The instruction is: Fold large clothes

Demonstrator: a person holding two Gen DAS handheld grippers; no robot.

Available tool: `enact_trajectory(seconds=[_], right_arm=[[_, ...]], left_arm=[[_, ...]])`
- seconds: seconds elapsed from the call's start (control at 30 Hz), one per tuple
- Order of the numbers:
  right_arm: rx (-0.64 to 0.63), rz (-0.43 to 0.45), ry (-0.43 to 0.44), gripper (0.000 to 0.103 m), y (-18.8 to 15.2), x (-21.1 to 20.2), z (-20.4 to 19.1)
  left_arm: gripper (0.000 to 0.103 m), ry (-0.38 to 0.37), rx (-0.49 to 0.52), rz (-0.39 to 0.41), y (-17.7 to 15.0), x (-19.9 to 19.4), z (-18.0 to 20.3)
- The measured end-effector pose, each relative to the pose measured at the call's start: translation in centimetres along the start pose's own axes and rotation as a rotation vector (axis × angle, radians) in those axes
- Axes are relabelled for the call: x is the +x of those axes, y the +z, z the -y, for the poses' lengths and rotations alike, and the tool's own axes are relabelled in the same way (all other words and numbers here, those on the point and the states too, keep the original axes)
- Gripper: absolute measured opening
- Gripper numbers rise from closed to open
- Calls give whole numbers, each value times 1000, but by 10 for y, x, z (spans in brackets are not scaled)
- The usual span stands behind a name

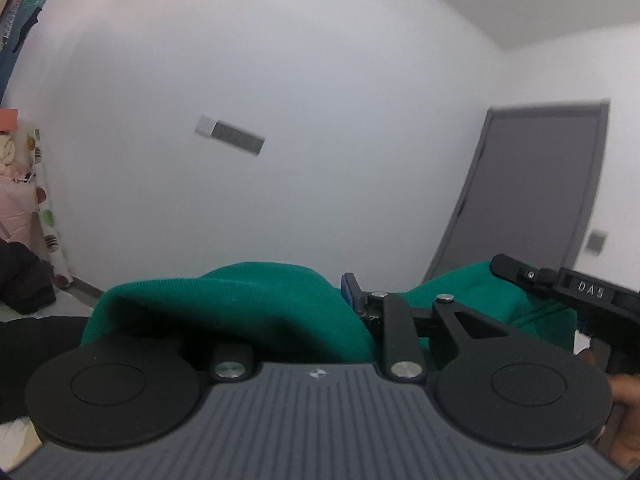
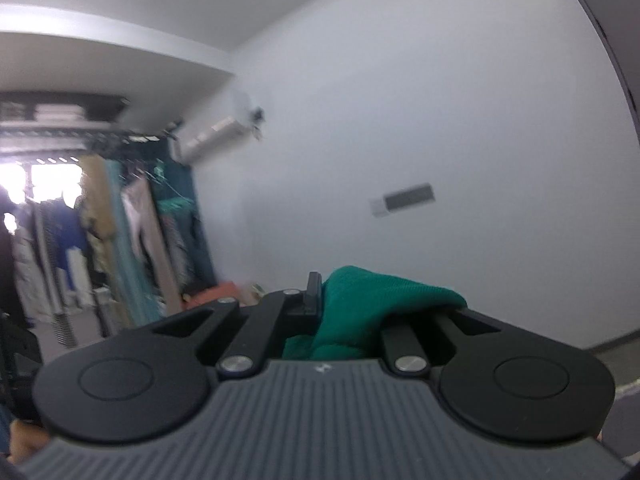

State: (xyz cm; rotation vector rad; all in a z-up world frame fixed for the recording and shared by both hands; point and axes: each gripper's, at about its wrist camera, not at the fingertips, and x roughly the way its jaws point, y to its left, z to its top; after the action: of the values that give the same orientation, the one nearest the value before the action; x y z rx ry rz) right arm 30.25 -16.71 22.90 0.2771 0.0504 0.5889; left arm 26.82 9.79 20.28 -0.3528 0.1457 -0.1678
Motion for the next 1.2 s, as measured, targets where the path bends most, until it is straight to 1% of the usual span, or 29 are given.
enact_trajectory(seconds=[0.07, 0.2, 0.3, 0.47, 0.57, 0.63, 0.73, 0.87, 0.93, 0.97, 1.0, 1.03, 1.07, 1.1, 1.13, 1.17, 1.2], right_arm=[[10, -16, -30, 9, -27, 26, 23], [63, -81, -87, 9, -88, 80, 69], [59, -122, -127, 9, -136, 116, 97], [30, -211, -194, 9, -217, 170, 132], [3, -276, -223, 10, -255, 194, 146], [6, -306, -233, 10, -276, 204, 156], [26, -342, -243, 10, -303, 220, 168], [53, -384, -269, 11, -326, 229, 175], [70, -405, -282, 11, -332, 230, 177], [67, -406, -282, 12, -331, 229, 177], [64, -405, -282, 16, -328, 226, 176], [60, -411, -285, 21, -326, 226, 174], [52, -419, -285, 35, -322, 223, 171], [40, -425, -286, 51, -318, 217, 167], [33, -425, -286, 56, -317, 212, 164], [27, -418, -282, 61, -311, 201, 157], [27, -417, -270, 63, -306, 193, 153]], left_arm=[[28, 20, 15, -28, -24, 36, -18], [28, 71, 4, -110, -72, 108, -58], [28, 117, -9, -159, -114, 159, -89], [28, 181, 16, -224, -179, 219, -128], [29, 214, 30, -269, -207, 257, -153], [30, 225, 51, -290, -222, 271, -166], [31, 238, 35, -316, -239, 284, -182], [36, 268, 21, -326, -255, 297, -189], [45, 268, 26, -331, -256, 300, -188], [56, 261, 35, -334, -254, 300, -185], [65, 257, 48, -343, -252, 309, -178], [68, 252, 62, -350, -250, 302, -170], [74, 242, 70, -355, -248, 293, -160], [77, 236, 78, -359, -244, 285, -154], [78, 237, 83, -361, -241, 275, -144], [83, 241, 90, -366, -237, 267, -137], [89, 248, 100, -368, -233, 256, -128]])
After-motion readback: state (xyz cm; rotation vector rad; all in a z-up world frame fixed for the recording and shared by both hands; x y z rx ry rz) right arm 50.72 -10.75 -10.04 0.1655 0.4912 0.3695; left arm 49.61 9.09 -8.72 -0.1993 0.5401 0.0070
